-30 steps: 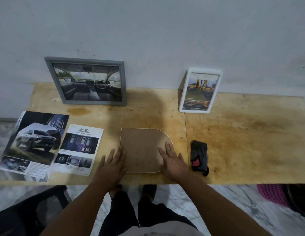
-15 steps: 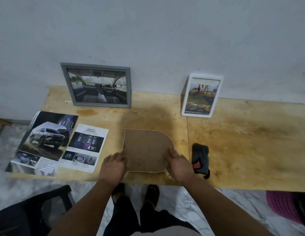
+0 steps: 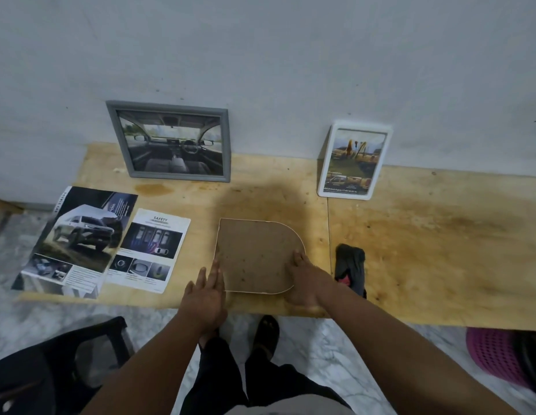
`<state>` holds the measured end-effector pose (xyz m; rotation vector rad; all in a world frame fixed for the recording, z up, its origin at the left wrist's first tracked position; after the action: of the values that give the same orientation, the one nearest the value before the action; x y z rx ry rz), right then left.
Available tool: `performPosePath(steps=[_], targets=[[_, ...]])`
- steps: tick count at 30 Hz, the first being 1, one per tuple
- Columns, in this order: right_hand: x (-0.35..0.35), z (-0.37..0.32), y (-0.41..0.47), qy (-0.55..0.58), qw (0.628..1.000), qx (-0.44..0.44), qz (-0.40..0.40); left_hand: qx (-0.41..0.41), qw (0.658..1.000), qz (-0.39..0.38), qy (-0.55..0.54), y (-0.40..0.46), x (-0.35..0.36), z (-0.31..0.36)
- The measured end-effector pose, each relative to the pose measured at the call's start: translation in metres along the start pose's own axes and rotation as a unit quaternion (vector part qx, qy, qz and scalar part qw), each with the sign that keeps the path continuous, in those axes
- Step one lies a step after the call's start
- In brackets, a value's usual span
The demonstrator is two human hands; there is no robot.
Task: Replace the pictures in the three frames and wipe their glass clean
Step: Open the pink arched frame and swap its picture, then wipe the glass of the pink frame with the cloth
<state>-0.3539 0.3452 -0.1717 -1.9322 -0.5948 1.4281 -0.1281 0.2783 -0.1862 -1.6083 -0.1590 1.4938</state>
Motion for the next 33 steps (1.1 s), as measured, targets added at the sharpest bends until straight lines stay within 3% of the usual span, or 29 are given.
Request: performPosePath(steps=[3,6,9,12,15,20,24,27,29,31,33], targets=[[-0.032,0.015,-0.007,0.176,0.979,0.045,0.092,-0.025,0.997,0.042,-0.053,-0.010,-0.001,0.003],[-0.038,0.040,-0.017,0.343,0.914,0.121,0.178,-0.035,0.988,0.102,-0.112,-0.013,-0.013,0.013],[-0.022,0.047,-0.012,0.471,0.854,0.156,0.157,-0.055,0.982,0.113,-0.141,-0.007,-0.019,0.014],[-0.007,0.047,-0.015,0.603,0.760,0.199,0.138,-0.072,0.975,0.132,-0.164,-0.003,-0.021,0.009],[-0.001,0.052,-0.027,0.676,0.692,0.214,0.137,-0.053,0.967,0.194,-0.158,-0.007,-0.029,0.009],[-0.033,0.083,-0.043,0.645,0.688,0.227,0.244,0.098,0.931,0.332,-0.113,-0.021,-0.070,0.021],[-0.076,0.090,-0.048,0.672,0.657,0.194,0.279,0.136,0.886,0.416,-0.152,-0.035,-0.129,0.024],[-0.098,0.104,-0.049,0.679,0.646,0.166,0.305,0.139,0.870,0.380,-0.281,-0.028,-0.167,0.022],[-0.097,0.126,-0.055,0.620,0.674,0.207,0.343,0.115,0.844,0.336,-0.403,-0.019,-0.179,0.016],[-0.083,0.148,-0.066,0.546,0.706,0.274,0.358,0.071,0.800,0.312,-0.507,-0.012,-0.182,0.009],[-0.056,0.167,-0.078,0.490,0.724,0.342,0.344,0.013,0.724,0.263,-0.637,-0.002,-0.164,0.004]])
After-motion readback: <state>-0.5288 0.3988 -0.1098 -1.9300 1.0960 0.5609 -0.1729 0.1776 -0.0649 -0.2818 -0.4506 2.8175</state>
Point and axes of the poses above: each hand's wrist, its own y-axis towards the middle knuckle, its own x-axis out of the palm, z = x × y, the point moved 10 cm from there along y, towards the middle knuckle, and after that the axes turned 5 degrees about -y, right-handed, at the moved point
